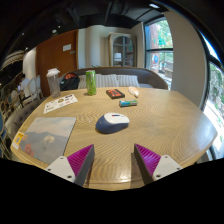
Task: Arrange mouse
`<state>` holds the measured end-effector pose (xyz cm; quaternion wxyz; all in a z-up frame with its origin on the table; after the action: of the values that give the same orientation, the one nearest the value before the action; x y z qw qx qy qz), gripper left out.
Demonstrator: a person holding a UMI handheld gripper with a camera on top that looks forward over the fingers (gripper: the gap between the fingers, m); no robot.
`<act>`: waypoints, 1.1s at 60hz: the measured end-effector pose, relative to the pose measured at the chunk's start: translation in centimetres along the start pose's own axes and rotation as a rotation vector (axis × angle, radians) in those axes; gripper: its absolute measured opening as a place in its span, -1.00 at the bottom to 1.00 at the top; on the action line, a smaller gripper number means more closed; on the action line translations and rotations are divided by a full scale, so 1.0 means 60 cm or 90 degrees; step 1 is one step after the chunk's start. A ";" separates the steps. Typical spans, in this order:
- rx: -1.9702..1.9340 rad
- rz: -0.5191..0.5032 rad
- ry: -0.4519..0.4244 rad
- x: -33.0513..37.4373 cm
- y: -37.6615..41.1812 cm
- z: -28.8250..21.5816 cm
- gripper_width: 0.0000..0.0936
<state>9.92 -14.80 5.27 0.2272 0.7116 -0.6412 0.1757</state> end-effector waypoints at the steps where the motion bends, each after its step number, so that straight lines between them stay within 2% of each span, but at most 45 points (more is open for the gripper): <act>1: -0.003 -0.003 0.002 -0.010 0.005 -0.002 0.75; 4: -0.016 -0.007 0.012 -0.035 0.016 -0.005 0.75; 5: -0.021 -0.008 0.017 -0.042 0.019 -0.006 0.83; 6: -0.024 -0.009 0.022 -0.049 0.022 -0.008 0.76; 20: -0.032 0.019 0.038 -0.112 0.033 -0.050 0.76; 21: -0.030 0.024 0.039 -0.117 0.032 -0.053 0.84; 22: -0.028 0.029 0.040 -0.122 0.031 -0.055 0.75; 24: -0.032 0.032 0.038 -0.132 0.031 -0.062 0.75; 39: -0.053 0.053 0.047 -0.187 0.019 -0.100 0.74; 55: -0.047 0.043 0.063 -0.238 0.025 -0.133 0.76; 60: -0.050 0.045 0.061 -0.243 0.026 -0.138 0.69; 63: -0.047 0.046 0.060 -0.243 0.026 -0.137 0.52; 64: -0.046 0.045 0.058 -0.243 0.027 -0.136 0.52; 65: -0.047 0.045 0.055 -0.243 0.028 -0.136 0.41; 66: -0.047 0.046 0.052 -0.243 0.028 -0.135 0.17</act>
<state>6.93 1.65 4.33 0.2730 0.6714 -0.6626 0.1888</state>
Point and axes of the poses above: the point between the fingertips, and its own axes, seen from behind it with the camera up: y to the left, z down, x backward, against the way the camera looks, the point moved 9 cm from there along x, backward, against the way the camera looks, and after that the axes turned 8 degrees about -z, right-handed, at the moved point
